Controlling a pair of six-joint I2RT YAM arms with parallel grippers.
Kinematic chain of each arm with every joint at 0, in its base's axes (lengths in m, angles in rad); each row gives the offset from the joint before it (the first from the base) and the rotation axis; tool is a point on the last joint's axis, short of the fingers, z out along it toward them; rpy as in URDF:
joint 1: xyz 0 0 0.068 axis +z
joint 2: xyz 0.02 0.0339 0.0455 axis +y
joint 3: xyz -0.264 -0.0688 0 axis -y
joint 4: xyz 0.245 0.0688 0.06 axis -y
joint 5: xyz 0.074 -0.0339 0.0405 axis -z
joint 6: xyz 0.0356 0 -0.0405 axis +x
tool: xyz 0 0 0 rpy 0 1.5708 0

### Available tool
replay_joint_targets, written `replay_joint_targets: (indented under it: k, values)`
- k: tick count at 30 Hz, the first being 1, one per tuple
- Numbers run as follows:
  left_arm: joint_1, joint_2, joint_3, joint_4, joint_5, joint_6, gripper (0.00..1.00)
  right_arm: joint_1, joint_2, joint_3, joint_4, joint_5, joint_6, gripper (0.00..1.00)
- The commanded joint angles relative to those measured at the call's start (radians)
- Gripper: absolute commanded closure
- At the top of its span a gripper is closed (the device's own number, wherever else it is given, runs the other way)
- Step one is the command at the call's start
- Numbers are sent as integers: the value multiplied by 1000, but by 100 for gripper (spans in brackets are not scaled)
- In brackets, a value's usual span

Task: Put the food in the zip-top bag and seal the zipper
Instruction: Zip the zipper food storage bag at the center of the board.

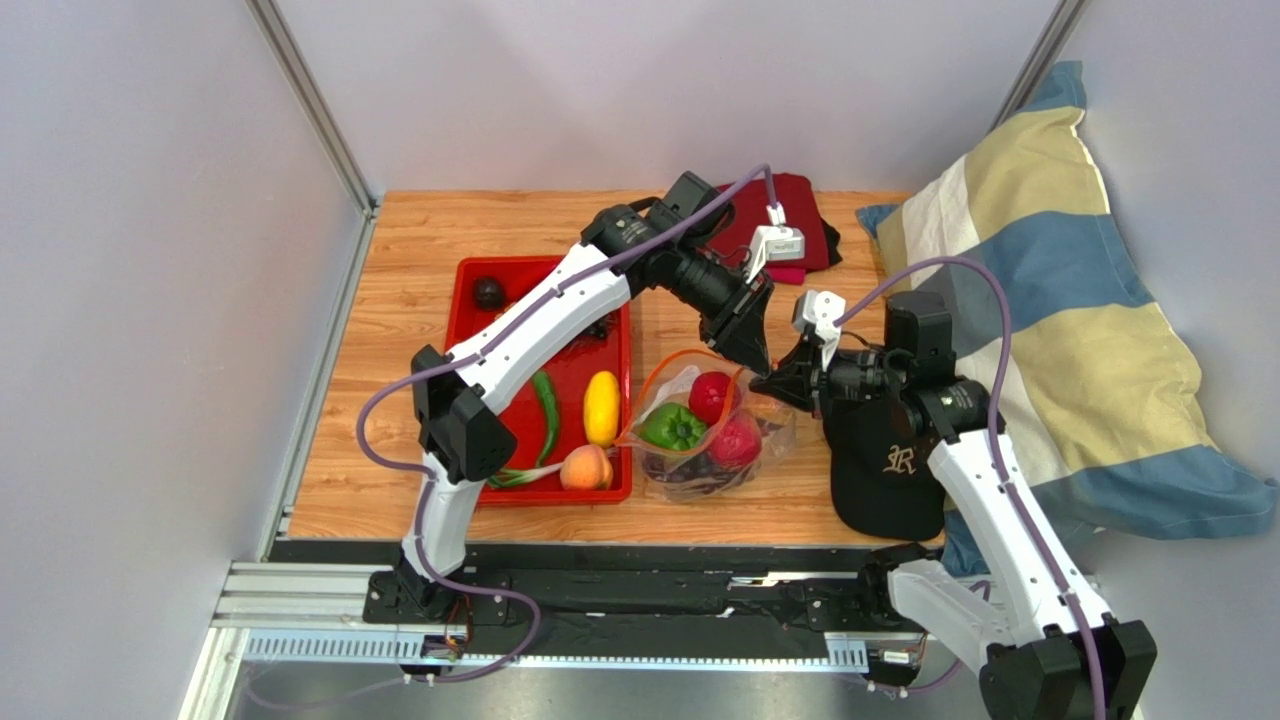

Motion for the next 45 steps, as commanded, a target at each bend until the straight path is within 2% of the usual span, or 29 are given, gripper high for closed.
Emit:
replay_joint_targets:
  k: [1, 3, 6, 11, 18, 24, 34, 38, 45]
  values:
    - [-8, -88, -65, 94, -102, 5, 66, 1, -76, -8, 3, 6, -41, 100]
    - [-8, -157, -160, 172, -150, 15, 58, 1, -94, -16, -6, 8, -42, 100]
    - [-8, -220, -237, 248, -184, 29, 58, 1, -105, -20, -11, 8, -38, 100]
    - [-10, -231, -231, 255, -159, 32, 56, -1, -98, -16, -12, 3, -33, 100]
    - [-19, -227, -219, 272, -122, 37, 43, -1, -85, -11, 0, -4, -30, 100]
    - [-34, -224, -220, 272, -92, 61, 41, 1, -82, -13, -4, -1, -29, 100]
    - [-48, -210, -233, 272, -118, 77, 59, 5, -78, -5, 6, -8, -21, 100]
    - [-48, -205, -234, 271, -113, 78, 74, 9, -65, 10, 0, -8, -21, 100]
    - [-48, -236, -288, 231, -112, 127, 92, 9, -76, 6, -9, 5, -19, 100]
